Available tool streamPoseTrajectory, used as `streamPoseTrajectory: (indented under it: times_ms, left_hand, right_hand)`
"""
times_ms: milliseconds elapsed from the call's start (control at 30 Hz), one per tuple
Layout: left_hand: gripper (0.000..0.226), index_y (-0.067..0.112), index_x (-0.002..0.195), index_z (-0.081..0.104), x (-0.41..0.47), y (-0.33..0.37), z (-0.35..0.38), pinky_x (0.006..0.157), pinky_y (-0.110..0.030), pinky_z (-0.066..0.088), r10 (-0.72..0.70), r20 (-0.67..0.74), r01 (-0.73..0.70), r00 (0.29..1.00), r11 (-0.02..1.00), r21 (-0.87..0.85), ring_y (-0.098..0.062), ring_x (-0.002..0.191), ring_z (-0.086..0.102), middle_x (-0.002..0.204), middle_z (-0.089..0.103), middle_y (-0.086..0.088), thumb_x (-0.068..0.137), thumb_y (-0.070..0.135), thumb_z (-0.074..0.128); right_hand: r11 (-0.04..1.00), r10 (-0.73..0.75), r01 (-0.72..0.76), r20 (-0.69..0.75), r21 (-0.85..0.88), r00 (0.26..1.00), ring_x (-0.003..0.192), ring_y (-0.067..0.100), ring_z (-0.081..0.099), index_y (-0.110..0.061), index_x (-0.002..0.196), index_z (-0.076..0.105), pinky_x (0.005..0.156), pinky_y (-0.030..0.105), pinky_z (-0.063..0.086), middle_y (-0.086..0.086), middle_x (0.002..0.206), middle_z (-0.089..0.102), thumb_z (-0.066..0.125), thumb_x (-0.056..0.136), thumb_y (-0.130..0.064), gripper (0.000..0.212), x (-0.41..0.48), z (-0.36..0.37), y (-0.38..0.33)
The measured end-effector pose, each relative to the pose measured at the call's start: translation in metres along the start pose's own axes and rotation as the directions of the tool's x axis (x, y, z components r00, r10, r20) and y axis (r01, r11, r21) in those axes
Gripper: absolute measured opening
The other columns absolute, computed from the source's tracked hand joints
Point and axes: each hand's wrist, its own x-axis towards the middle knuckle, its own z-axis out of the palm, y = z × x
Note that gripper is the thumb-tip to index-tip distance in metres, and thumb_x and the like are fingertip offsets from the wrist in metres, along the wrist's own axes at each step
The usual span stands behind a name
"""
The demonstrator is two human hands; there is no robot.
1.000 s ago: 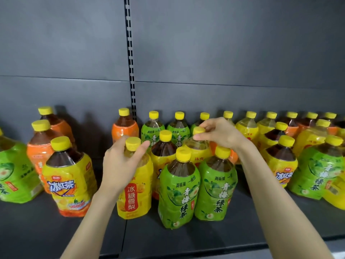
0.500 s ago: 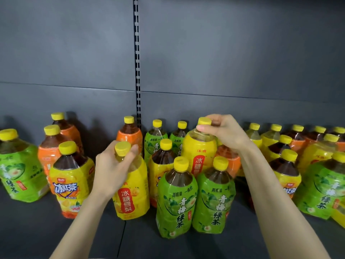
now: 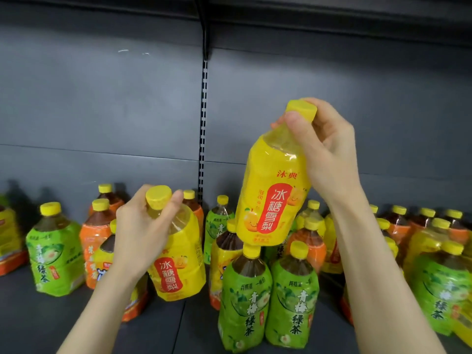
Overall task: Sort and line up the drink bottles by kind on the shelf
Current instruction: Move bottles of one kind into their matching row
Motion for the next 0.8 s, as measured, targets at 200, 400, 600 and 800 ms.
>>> streamPoseTrajectory:
  times_ms: [200, 400, 600, 800]
  left_hand:
    - [0.037, 0.008, 0.076, 0.063, -0.015, -0.005, -0.044, 0.056, -0.02, 0.042, -0.003, 0.042, 0.004, 0.999, 1.0, -0.022, -0.013, 0.065, 0.061, 0.07, 0.066, -0.004, 0.081, 0.044, 0.055]
    - [0.038, 0.009, 0.08, 0.064, -0.034, -0.036, -0.085, 0.061, -0.028, 0.048, -0.031, 0.139, 0.036, 0.99, 0.999, -0.035, -0.014, 0.068, 0.062, 0.072, 0.069, -0.003, 0.082, 0.045, 0.054]
    - [0.021, 0.024, 0.074, 0.055, -0.047, -0.07, -0.106, 0.052, -0.018, 0.043, -0.088, 0.237, 0.095, 0.968, 0.995, -0.021, -0.012, 0.061, 0.059, 0.063, 0.063, 0.002, 0.084, 0.042, 0.055]
    - [0.029, 0.022, 0.072, 0.053, -0.049, -0.095, -0.111, 0.057, -0.027, 0.046, -0.107, 0.28, 0.11, 0.954, 0.994, 0.004, -0.011, 0.062, 0.058, 0.064, 0.061, 0.005, 0.084, 0.049, 0.052]
  right_hand:
    - [0.988, 0.091, -0.1, 0.086, 0.119, 0.992, 0.082, 0.022, 0.066, -0.017, 0.091, 0.06, 0.073, 0.039, 0.055, 0.002, 0.081, 0.065, 0.058, 0.088, -0.022, 0.006, -0.044, 0.048, -0.014]
    - [0.968, 0.208, -0.217, 0.077, 0.124, 0.975, 0.086, 0.021, 0.07, -0.022, 0.092, 0.062, 0.076, 0.03, 0.055, -0.007, 0.079, 0.071, 0.062, 0.087, -0.024, 0.006, -0.098, 0.106, 0.004]
    - [0.955, 0.296, -0.296, 0.016, -0.016, 0.955, 0.09, 0.02, 0.068, -0.026, 0.098, 0.061, 0.08, 0.032, 0.054, 0.001, 0.088, 0.07, 0.059, 0.09, -0.033, 0.011, -0.152, 0.15, 0.03]
    - [0.921, 0.357, -0.356, -0.028, -0.159, 0.934, 0.089, 0.012, 0.064, -0.03, 0.103, 0.056, 0.082, 0.037, 0.053, 0.001, 0.093, 0.067, 0.056, 0.094, -0.029, 0.009, -0.179, 0.173, 0.057]
